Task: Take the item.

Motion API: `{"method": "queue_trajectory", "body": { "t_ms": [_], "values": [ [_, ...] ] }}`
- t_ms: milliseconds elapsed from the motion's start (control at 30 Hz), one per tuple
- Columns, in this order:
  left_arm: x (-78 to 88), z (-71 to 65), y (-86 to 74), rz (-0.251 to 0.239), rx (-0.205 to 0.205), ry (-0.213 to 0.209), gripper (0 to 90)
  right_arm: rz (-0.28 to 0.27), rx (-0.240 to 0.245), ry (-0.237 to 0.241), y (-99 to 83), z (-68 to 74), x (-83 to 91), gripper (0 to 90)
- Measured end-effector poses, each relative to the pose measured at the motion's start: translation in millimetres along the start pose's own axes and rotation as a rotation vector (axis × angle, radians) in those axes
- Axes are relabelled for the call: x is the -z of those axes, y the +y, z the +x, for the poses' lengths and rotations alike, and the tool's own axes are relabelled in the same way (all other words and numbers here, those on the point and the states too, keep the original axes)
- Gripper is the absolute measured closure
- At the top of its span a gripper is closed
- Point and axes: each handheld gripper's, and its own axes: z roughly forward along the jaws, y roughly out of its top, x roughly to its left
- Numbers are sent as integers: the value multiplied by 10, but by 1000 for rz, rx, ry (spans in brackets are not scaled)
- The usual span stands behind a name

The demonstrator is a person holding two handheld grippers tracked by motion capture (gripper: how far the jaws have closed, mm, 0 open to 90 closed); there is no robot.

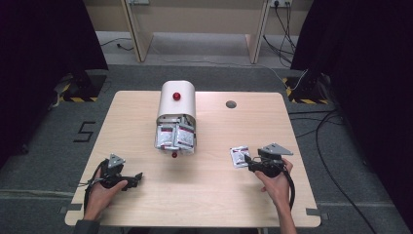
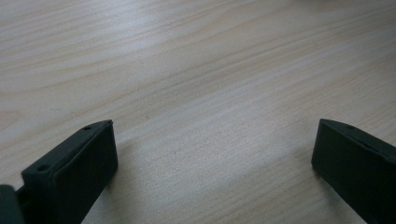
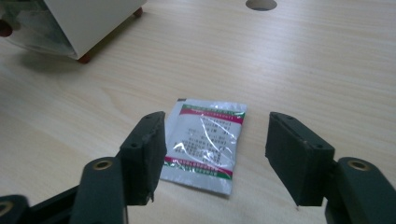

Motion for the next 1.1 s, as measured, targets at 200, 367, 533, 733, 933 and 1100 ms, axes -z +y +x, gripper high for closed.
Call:
{"method": "queue_trajectory", "body": {
  "t_ms": [200,367,533,733,933,1100],
  "values": [
    [0,0,0,0,0,0,0,9,11,14,-150,-6,135,316],
    [0,0,0,0,0,0,0,2,4,20,-220,-14,210,308],
    [2,0,-1,1,0,1,0,-5,1,31,-248,5,253,300],
    [2,0,-1,1,0,1,0,4,11,41,-303,45,276,289],
    [3,0,-2,1,0,1,0,10,7,40,-352,48,296,284],
    [3,-1,-2,1,0,1,0,7,11,39,-376,53,317,277]
  ]
}}
